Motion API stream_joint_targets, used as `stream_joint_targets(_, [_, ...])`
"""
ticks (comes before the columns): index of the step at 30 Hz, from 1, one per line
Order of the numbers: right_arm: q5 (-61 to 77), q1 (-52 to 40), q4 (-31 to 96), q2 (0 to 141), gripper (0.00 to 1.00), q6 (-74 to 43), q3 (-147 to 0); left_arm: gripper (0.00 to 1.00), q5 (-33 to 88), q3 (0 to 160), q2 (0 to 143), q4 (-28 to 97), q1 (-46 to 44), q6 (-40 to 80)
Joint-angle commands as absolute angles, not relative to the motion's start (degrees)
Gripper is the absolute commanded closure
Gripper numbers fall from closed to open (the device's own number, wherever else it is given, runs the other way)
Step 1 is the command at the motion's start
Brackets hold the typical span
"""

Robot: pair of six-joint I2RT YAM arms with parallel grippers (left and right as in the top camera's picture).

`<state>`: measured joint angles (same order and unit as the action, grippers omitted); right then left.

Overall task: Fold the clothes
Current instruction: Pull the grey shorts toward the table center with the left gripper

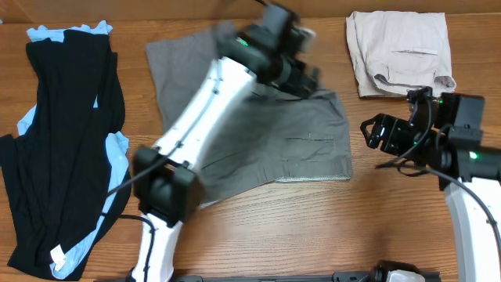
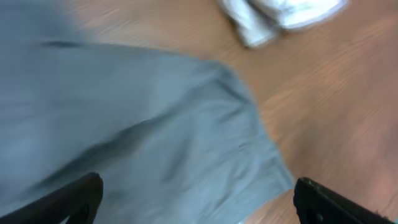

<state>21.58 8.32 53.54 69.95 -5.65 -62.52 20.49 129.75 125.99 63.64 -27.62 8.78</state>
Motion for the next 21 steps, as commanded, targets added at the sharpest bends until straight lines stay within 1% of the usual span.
stream_joint_targets(1, [21.04,5.72,51.48,73.38,0.17,-3.77,-63.81,0.0,19.51,133.73,124.01,68.47,-21.1,4.64])
stream_joint_targets(6, [21.06,2.59,48.64,78.3,0.17,-4.32,-63.81,0.0,19.46,133.19,124.97,73.34,-17.63,-0.4])
stream_joint_targets(9, [21.06,1.63,48.03,80.31,0.17,-4.51,-63.81,0.07,17.89,131.76,126.19,73.34,-17.63,-2.85])
stream_joint_targets(13, [21.04,1.56,48.21,81.14,0.17,-4.62,-63.81,0.09,16.95,127.55,127.94,70.3,-17.85,-3.44])
stream_joint_targets(15, [21.04,1.56,48.12,81.14,0.17,-4.62,-63.81,0.12,16.93,125.62,129.1,68.6,-17.98,-3.42])
stream_joint_targets(18, [21.04,1.56,48.07,81.14,0.17,-4.62,-63.81,0.2,16.8,123.7,131.76,66.43,-18.02,-3.01])
stream_joint_targets(21, [21.04,1.56,48.1,81.14,0.17,-4.6,-63.81,0.22,16.05,123.63,134.65,65.25,-18.02,-2.11])
